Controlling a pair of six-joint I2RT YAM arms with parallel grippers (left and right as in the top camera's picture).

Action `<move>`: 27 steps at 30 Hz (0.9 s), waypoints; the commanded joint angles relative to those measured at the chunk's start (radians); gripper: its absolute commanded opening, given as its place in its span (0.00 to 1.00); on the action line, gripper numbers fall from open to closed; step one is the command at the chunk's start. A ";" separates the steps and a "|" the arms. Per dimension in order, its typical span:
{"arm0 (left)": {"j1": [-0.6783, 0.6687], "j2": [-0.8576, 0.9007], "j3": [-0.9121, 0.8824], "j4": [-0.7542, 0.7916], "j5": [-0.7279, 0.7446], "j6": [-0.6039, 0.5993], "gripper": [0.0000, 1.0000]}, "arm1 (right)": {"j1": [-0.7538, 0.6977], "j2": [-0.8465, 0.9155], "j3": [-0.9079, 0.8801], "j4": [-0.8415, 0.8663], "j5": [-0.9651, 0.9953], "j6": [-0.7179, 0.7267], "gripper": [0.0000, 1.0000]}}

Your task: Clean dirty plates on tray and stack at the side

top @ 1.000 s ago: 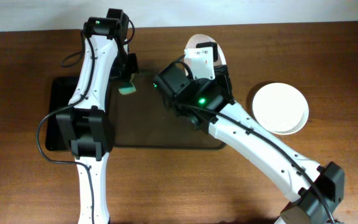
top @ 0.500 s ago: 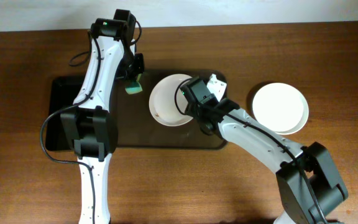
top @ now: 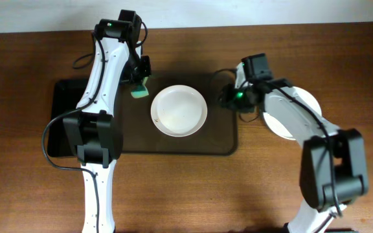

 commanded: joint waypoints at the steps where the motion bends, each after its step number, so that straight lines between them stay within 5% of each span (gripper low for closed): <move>1: 0.004 -0.005 -0.003 -0.012 0.011 0.017 0.01 | 0.091 0.080 0.149 -0.089 0.084 -0.090 0.47; 4: 0.004 -0.005 -0.003 -0.017 0.011 0.017 0.00 | 0.143 0.201 0.296 -0.146 0.155 -0.105 0.42; 6: 0.004 -0.005 -0.003 -0.018 0.011 0.017 0.00 | 0.154 0.285 0.320 -0.147 0.166 -0.101 0.27; 10: 0.004 -0.005 -0.003 -0.021 0.011 0.025 0.00 | 0.153 0.299 0.320 -0.135 0.167 -0.093 0.21; 18: 0.004 -0.005 -0.003 -0.024 0.011 0.025 0.01 | 0.132 0.283 0.559 -0.362 0.192 -0.184 0.26; 27: 0.004 -0.005 -0.003 -0.023 0.011 0.039 0.01 | 0.120 0.360 0.499 -0.415 0.262 -0.153 0.29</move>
